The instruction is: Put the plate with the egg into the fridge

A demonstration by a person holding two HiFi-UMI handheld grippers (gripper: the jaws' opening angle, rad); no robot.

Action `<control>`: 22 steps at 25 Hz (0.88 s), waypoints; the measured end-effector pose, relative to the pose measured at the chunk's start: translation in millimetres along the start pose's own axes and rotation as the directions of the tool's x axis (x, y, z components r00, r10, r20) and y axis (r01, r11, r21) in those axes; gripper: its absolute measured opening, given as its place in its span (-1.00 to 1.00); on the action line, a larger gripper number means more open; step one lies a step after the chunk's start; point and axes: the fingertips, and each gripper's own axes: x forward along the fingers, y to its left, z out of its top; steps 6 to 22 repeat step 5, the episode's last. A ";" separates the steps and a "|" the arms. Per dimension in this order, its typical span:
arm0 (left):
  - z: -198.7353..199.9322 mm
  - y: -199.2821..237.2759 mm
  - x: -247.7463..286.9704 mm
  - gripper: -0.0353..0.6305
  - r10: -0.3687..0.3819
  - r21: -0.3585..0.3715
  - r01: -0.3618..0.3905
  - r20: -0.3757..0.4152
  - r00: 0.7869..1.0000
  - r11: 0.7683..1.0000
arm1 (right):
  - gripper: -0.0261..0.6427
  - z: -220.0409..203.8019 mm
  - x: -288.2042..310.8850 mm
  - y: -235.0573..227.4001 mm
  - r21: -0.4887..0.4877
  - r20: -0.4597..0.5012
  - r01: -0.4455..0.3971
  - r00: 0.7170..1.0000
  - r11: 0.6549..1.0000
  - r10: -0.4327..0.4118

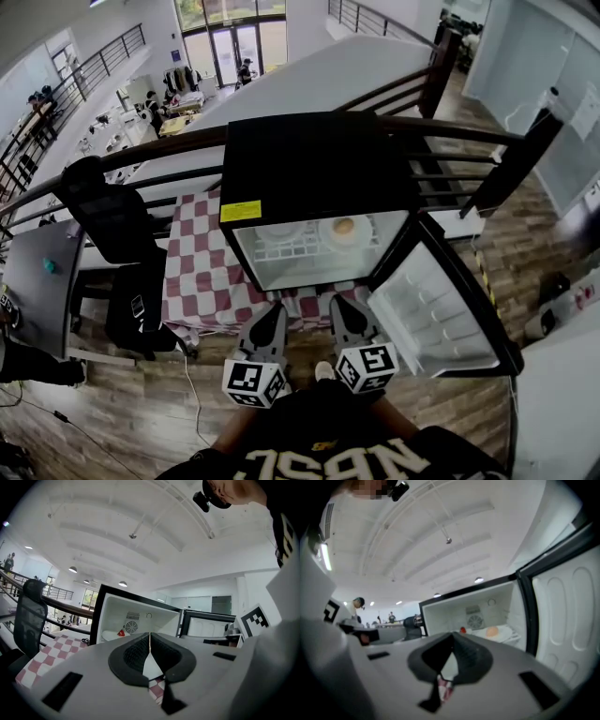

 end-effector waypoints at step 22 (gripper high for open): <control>-4.0 8.4 -11.8 -0.80 0.000 -0.014 0.000 -0.013 1.000 1.000 | -0.86 -12.9 -0.3 4.1 0.036 -0.035 0.022 0.999 0.999 -0.021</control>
